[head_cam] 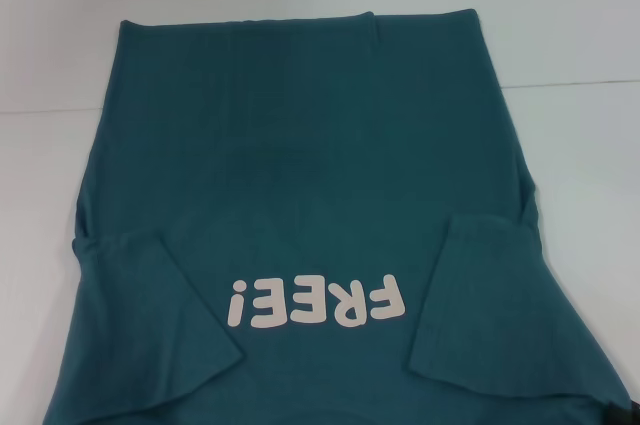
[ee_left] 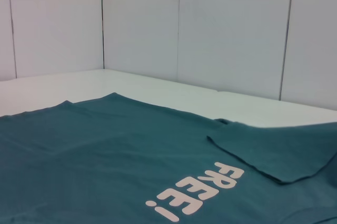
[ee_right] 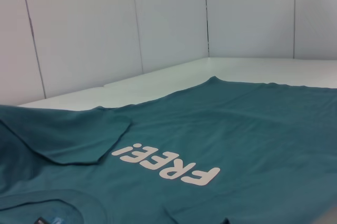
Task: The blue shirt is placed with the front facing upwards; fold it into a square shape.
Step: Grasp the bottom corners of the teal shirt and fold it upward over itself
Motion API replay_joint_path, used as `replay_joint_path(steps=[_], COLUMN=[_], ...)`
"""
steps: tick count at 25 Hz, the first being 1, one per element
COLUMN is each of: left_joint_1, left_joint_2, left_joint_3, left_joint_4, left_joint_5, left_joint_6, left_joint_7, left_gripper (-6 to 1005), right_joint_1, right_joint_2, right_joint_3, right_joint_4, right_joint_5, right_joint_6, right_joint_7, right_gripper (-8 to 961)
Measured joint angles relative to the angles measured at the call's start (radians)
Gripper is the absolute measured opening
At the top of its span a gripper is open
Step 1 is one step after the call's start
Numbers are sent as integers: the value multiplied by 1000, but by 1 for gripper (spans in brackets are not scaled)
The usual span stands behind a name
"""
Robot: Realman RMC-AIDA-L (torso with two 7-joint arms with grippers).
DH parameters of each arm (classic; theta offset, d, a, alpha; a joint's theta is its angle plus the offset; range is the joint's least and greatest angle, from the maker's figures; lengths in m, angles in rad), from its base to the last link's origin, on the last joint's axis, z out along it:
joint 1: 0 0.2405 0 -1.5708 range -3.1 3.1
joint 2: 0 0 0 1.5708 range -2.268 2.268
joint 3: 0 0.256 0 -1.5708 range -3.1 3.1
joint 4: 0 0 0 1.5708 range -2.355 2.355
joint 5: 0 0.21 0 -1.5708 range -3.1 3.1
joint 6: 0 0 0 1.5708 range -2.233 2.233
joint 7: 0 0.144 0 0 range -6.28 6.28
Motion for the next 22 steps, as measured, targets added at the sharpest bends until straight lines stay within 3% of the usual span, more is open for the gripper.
replay_joint_path(steps=[13, 22], left_joint_1=[-39, -60], left_joint_2=[4, 9], left_joint_3=[-10, -11], left_joint_4=[-95, -153], left_joint_5=[-46, -180], left_joint_6=[-141, -234], left_joint_7=[-49, -49], left_gripper=[32, 31], right_joint_1=[97, 138], right_joint_2=[5, 4], right_joint_3=[60, 127], right_joint_4=[77, 96], right_joint_5=[4, 35], right_joint_6=[78, 92], right_joint_7=[-22, -24], right_gripper=[127, 130])
